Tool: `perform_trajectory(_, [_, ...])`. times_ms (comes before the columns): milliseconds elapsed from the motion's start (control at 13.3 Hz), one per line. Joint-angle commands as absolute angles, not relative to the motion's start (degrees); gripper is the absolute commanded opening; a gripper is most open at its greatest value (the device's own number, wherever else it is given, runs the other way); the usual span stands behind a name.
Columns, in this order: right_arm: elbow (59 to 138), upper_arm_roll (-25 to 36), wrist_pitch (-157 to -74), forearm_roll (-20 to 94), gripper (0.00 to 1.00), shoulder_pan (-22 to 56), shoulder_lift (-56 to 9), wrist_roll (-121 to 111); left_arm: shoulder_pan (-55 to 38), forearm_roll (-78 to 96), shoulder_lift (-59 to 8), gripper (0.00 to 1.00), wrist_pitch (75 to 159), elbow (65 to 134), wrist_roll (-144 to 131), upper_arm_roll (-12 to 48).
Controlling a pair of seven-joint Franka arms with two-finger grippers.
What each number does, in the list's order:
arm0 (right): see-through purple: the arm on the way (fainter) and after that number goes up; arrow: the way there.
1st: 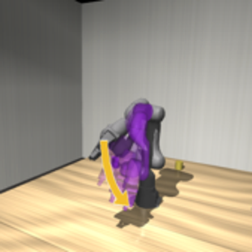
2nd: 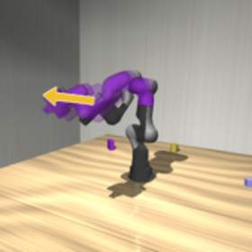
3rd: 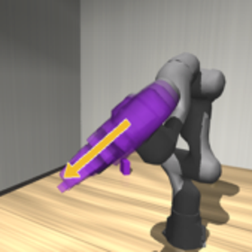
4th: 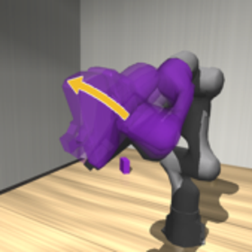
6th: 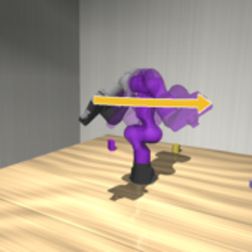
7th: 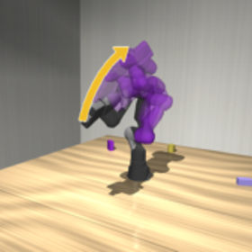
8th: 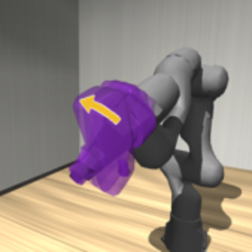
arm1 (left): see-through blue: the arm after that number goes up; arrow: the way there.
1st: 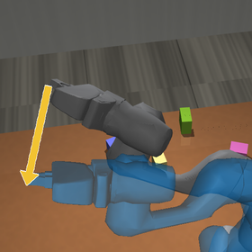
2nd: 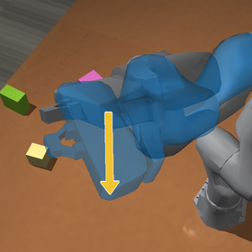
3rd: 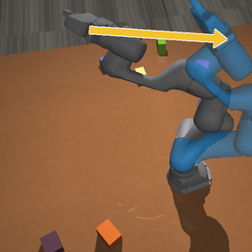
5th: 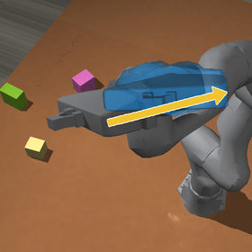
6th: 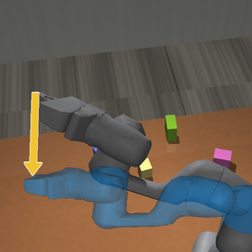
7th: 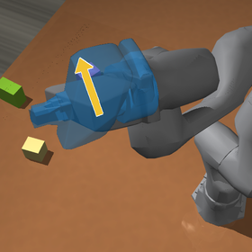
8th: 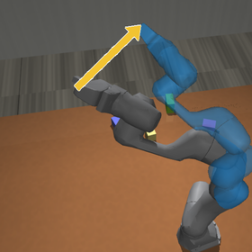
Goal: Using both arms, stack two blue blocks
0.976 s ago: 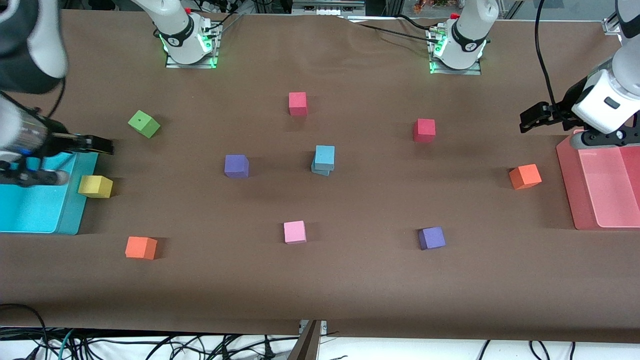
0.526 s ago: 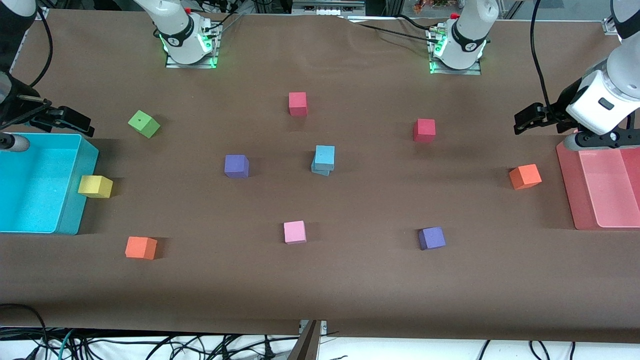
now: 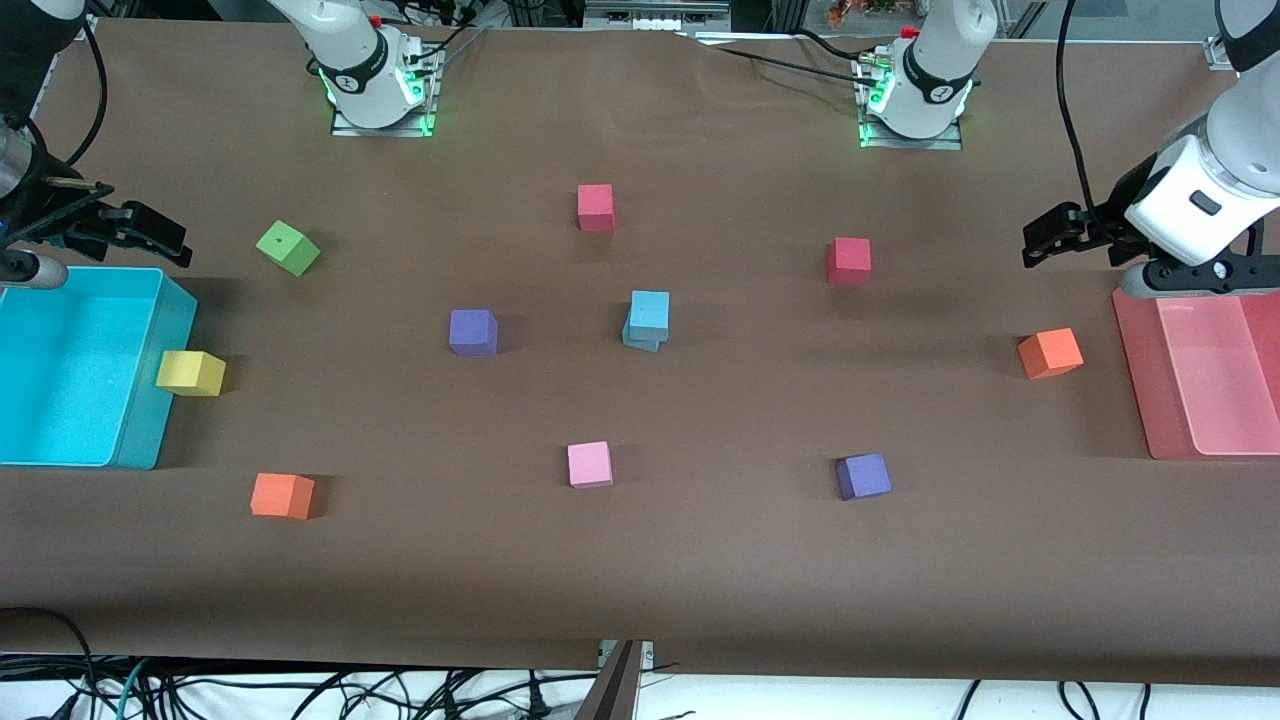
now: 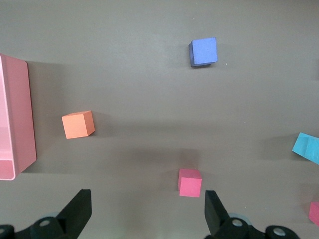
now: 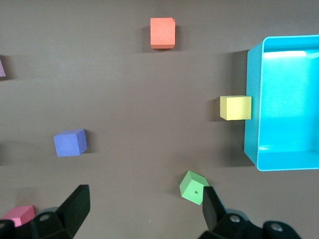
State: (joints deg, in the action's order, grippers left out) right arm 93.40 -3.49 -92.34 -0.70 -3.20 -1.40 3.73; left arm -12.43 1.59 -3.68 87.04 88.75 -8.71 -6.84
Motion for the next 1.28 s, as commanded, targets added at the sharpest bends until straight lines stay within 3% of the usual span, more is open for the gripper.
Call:
perform_trajectory(0, [93.44,-4.57,-91.32,-1.41,1.00,-4.48,0.18,2.72,-9.59,2.55,-3.78,1.00,87.10,87.89,-8.61,-4.40])
perform_trajectory(300, [93.08,-4.48,-92.11,-1.41,1.00,-3.78,-0.35,2.81,-8.17,2.37,-3.60,1.00,87.10,87.63,-8.96,-1.94])
perform_trajectory(1201, [93.08,-4.22,-91.85,-1.41,1.00,-3.96,-1.05,2.81,-7.91,1.58,-4.22,1.00,87.01,87.28,-8.35,-2.20])
